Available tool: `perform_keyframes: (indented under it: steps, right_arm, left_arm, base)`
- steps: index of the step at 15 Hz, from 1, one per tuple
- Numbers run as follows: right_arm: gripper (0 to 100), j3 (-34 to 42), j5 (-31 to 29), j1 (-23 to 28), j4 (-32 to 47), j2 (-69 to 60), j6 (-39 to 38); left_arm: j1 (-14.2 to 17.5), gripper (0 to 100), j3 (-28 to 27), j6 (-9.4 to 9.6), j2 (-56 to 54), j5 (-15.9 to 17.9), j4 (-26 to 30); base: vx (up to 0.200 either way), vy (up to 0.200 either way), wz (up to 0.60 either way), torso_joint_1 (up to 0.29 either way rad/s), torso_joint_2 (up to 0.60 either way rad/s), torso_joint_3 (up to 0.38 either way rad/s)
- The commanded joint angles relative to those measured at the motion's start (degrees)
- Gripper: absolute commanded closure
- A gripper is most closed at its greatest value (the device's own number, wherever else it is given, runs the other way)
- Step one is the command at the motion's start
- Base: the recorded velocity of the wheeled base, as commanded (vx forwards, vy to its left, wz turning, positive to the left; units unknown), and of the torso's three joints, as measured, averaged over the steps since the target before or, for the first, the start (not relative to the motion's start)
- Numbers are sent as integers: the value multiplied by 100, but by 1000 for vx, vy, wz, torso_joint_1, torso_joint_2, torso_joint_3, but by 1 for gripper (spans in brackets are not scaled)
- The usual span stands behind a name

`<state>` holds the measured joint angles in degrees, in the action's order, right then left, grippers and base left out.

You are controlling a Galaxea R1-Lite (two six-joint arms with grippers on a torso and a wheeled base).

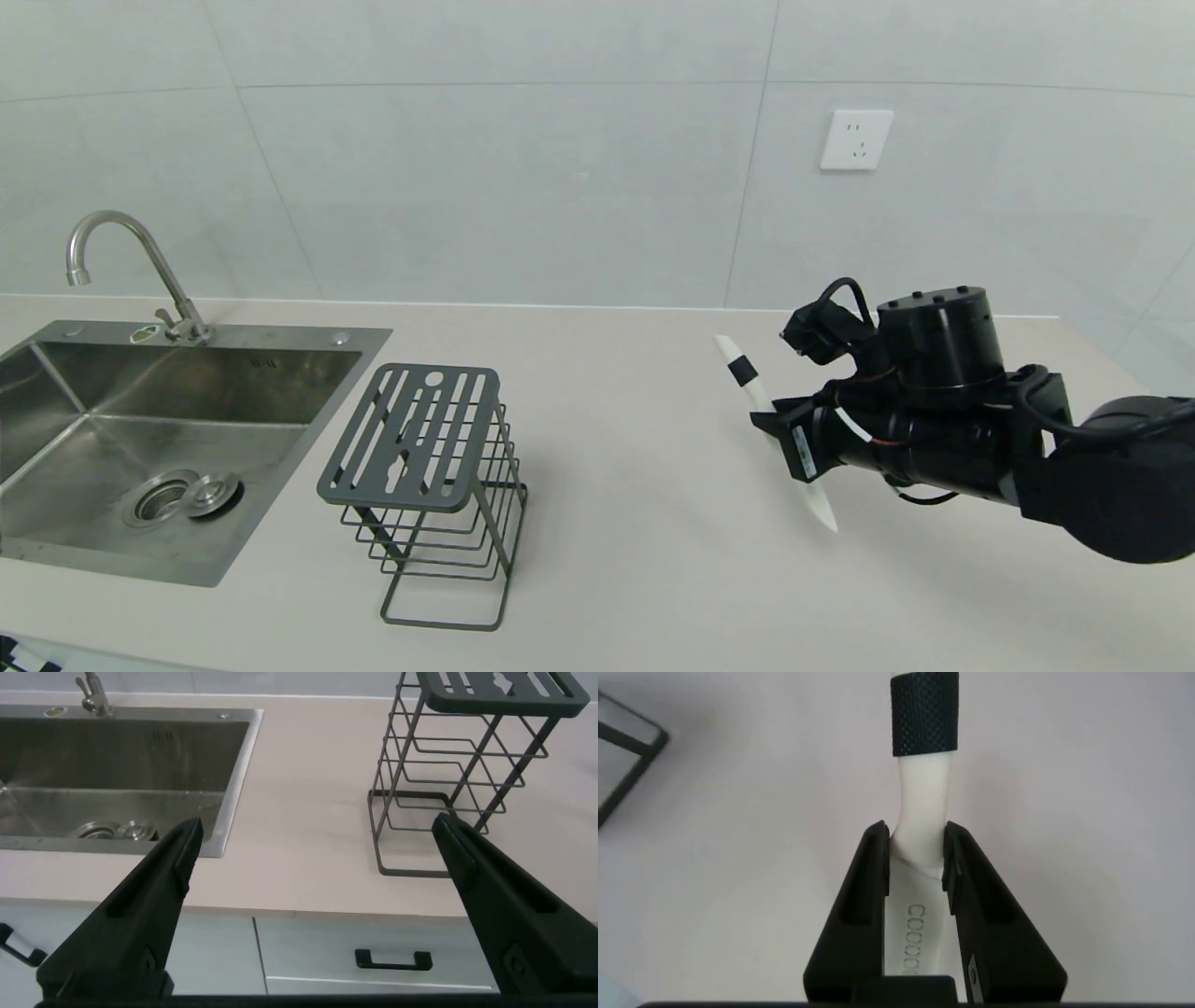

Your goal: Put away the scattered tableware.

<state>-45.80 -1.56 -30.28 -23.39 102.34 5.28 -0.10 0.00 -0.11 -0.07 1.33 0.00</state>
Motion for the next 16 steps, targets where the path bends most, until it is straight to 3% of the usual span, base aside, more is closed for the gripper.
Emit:
perform_keyframes:
  steps: [1,9,10,11,12,13,14,16]
  right_arm:
    - [100,62,262,-39,-139,-329,448]
    - [100,1082,1571,-48,-412,-1129,1098]
    - [100,1249,1685,-39,-412,-1278,1124]
    - [100,1346,1729,-48,-412,-1375,1124]
    - [100,1363,1800,-39,-420,-1401,1151]
    - [100,1372,1861,-48,-447,-1410,1204]
    - [100,1381,1905,-57,-491,-1410,1248]
    - [100,1346,2151,-57,-693,-1401,1309]
  left_arm:
    - [1,0,0,11,7,8,0]
    - [1,0,0,37,7,122,-26]
    - [1,0,-9,20,7,131,-281]
    - [10,0,-255,-59,7,148,-1450]
    - [36,0,-782,-77,253,289,-2092]
    - [-61,0,-1213,-121,403,641,-1995]
    - [-157,0,-1318,-209,420,816,-1916]
    - [-465,0,-1538,-1114,614,1853,-1661]
  base:
    - [0,0,0,0,0,0]
    - [0,0,0,0,0,0]
    - [0,0,0,0,0,0]
    - [0,0,0,0,0,0]
    - [0,0,0,0,0,0]
    - [0,0,0,0,0,0]
    - [0,0,0,0,0,0]
    - [0,0,0,0,0,0]
